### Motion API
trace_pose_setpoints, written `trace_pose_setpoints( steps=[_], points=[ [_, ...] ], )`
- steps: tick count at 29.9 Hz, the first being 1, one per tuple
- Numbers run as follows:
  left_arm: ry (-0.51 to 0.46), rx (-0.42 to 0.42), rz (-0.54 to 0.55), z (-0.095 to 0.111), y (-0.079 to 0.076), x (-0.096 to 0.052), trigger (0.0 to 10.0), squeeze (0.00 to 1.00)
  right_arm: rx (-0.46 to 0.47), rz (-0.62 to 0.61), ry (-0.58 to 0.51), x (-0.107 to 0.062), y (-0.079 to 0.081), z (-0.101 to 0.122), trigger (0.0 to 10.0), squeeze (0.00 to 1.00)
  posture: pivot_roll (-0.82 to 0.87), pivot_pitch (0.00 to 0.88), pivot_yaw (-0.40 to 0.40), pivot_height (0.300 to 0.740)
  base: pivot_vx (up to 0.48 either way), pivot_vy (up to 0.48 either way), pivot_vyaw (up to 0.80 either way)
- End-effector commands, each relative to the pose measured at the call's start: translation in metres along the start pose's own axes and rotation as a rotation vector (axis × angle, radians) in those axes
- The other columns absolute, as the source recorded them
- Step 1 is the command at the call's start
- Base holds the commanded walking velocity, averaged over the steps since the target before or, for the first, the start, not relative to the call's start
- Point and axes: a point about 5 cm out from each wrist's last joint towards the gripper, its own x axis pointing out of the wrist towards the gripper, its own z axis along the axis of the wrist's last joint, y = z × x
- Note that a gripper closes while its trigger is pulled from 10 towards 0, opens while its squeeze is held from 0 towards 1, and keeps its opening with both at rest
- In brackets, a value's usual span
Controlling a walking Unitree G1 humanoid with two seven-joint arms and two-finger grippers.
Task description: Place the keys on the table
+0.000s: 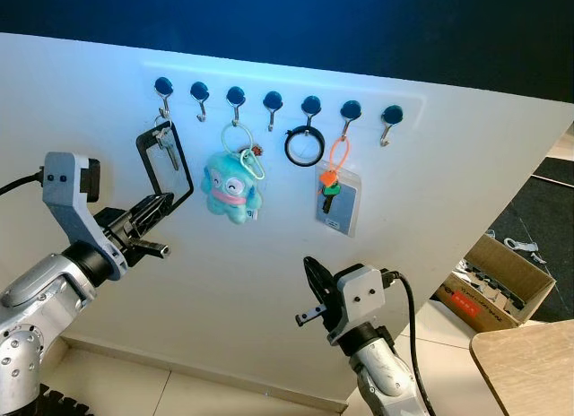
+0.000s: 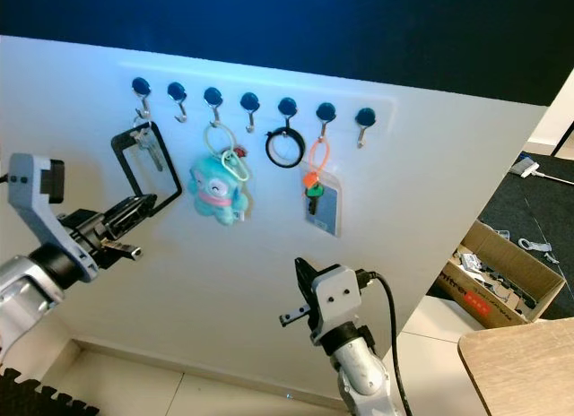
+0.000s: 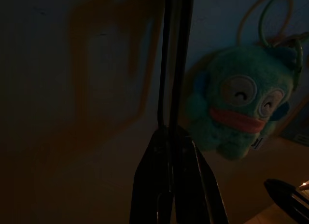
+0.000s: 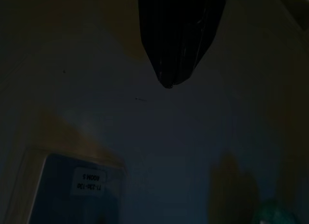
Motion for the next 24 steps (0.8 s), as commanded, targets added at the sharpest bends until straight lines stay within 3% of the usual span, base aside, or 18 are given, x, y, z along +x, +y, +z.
trace_pose_setpoints(
  steps=[1,10,12,16,19,24],
  points=[
    [-0.029,-0.007,0.010,0.002,-0.001,-0.002,10.0,0.00,0.010,0.000,0.023,-0.003,0.000,-0.004,10.0,0.00,0.24,0.159,-0.026,0.740,0.000,0.000,0.00],
    [-0.030,0.014,-0.017,0.011,-0.001,-0.015,10.0,0.00,0.010,-0.006,0.025,-0.005,0.000,-0.005,10.0,0.00,0.24,0.159,-0.017,0.740,0.000,0.000,0.00],
    [0.035,0.088,-0.051,0.011,-0.005,-0.020,10.0,0.00,0.011,-0.005,0.025,-0.004,0.000,-0.005,10.0,0.00,0.25,0.158,-0.016,0.740,0.000,0.000,0.00],
    [0.049,0.146,-0.026,0.014,-0.002,-0.020,10.0,0.00,0.011,-0.004,0.023,-0.003,0.000,-0.004,10.0,0.00,0.25,0.158,-0.016,0.740,0.000,0.000,0.00],
    [0.015,0.200,0.028,0.022,0.001,-0.015,10.0,0.00,0.011,-0.002,0.022,-0.003,0.000,-0.004,10.0,0.00,0.25,0.156,-0.017,0.740,0.000,0.000,0.00],
    [-0.074,0.201,0.091,0.035,0.006,-0.012,10.0,0.00,0.010,-0.003,0.024,-0.004,0.000,-0.005,10.0,0.00,0.24,0.157,-0.018,0.740,0.000,0.000,0.00]
  ],
)
